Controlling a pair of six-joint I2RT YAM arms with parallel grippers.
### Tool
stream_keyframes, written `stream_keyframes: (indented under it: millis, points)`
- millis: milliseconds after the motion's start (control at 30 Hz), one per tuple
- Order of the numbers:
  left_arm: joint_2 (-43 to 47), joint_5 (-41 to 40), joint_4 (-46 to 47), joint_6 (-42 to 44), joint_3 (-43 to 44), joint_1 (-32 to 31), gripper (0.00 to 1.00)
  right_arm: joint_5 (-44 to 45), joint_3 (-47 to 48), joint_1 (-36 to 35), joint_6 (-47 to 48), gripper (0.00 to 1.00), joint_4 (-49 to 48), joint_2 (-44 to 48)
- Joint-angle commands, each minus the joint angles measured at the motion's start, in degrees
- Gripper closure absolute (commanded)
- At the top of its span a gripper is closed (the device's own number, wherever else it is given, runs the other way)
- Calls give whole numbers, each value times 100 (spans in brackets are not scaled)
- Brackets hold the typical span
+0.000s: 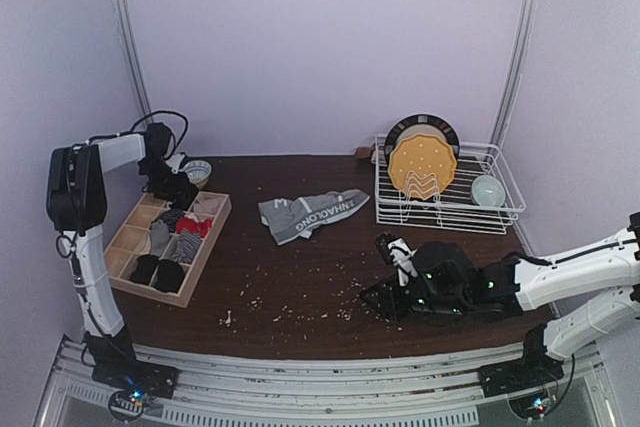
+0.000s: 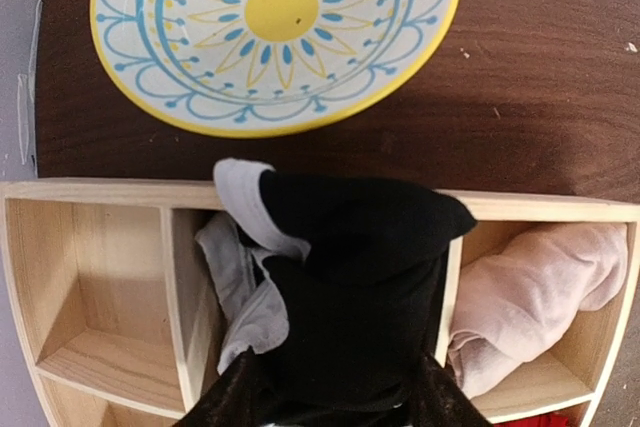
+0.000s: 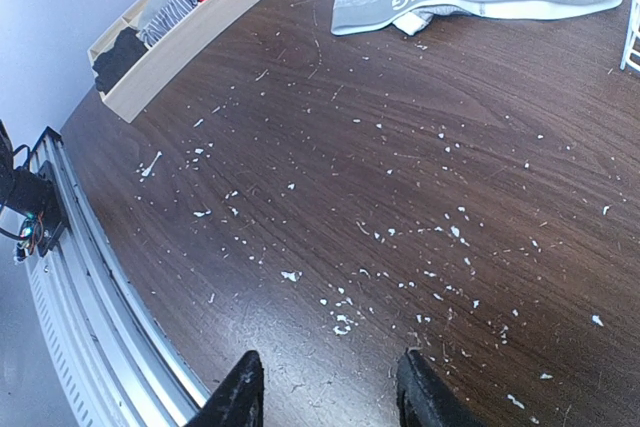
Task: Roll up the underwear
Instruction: Place the underwear in the storage box, then reset both arms
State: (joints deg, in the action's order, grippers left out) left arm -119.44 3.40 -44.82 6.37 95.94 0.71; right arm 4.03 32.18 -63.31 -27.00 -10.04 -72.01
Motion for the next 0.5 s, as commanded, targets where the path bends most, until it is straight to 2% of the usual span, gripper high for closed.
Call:
stream_keyframes:
  millis: [0, 233, 333, 400, 467]
  points:
    - [421, 10, 36, -70, -106, 43, 51, 19, -89, 28, -23, 56, 28, 28]
    - [944, 76, 152, -271, -245, 35, 48, 33, -89, 29, -15, 56, 21, 86]
    - [1435, 105, 438, -519, -574, 38, 29, 152, -77, 38, -20, 56, 75, 165]
    - [2050, 274, 903, -832, -1202, 19, 5, 448, -36, 41, -88, 54, 260, 302]
    - [2948, 278, 1533, -1232, -1852, -116, 2, 1084, 18, 54, -192, 51, 500, 541]
